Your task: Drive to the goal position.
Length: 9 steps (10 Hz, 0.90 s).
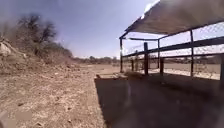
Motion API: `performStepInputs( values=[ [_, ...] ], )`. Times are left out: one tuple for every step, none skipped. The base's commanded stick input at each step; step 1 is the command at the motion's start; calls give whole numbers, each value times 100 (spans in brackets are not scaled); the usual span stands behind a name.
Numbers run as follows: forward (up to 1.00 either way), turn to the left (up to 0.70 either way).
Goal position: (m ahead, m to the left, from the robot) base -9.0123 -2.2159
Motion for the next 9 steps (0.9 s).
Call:
performStepInputs(
  values=[
    [0, -70],
    [0, -70],
    [0, -70],
    [0, -70],
    [0, -70],
    [0, -70],
    [0, -70],
    [0, -70],
    [0, -70]
  ],
)
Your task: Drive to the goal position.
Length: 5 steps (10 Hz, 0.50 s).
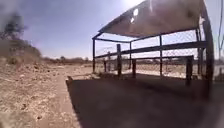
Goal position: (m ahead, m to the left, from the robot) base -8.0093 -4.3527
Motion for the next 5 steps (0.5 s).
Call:
performStepInputs(
  values=[
    [0, -70],
    [0, -70],
    [0, -70],
    [0, -70],
    [0, -70]
  ],
)
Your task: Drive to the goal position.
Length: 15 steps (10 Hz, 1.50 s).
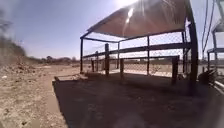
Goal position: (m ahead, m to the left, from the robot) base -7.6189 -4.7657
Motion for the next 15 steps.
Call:
performStepInputs(
  values=[
    [0, -70],
    [0, -70],
    [0, -70],
    [0, -69],
    [0, -69],
    [0, -69],
    [0, -69],
    [0, -69],
    [0, -69],
    [0, -69],
    [0, -68],
    [0, -68],
    [0, -69],
    [0, -69],
    [0, -69]
  ],
)
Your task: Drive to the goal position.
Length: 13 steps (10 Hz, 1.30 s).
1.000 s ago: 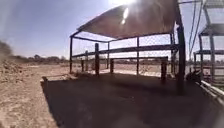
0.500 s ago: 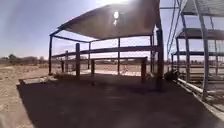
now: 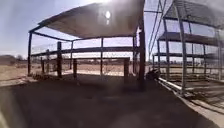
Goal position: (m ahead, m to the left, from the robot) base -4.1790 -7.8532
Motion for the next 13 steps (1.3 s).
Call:
performStepInputs(
  values=[
    [0, -69],
    [0, -69],
    [0, -69],
    [0, -69],
    [0, -69],
    [0, -68],
    [0, -68],
    [0, -68],
    [0, -68],
    [0, -68],
    [0, -68],
    [0, -68],
    [0, -68]
  ],
)
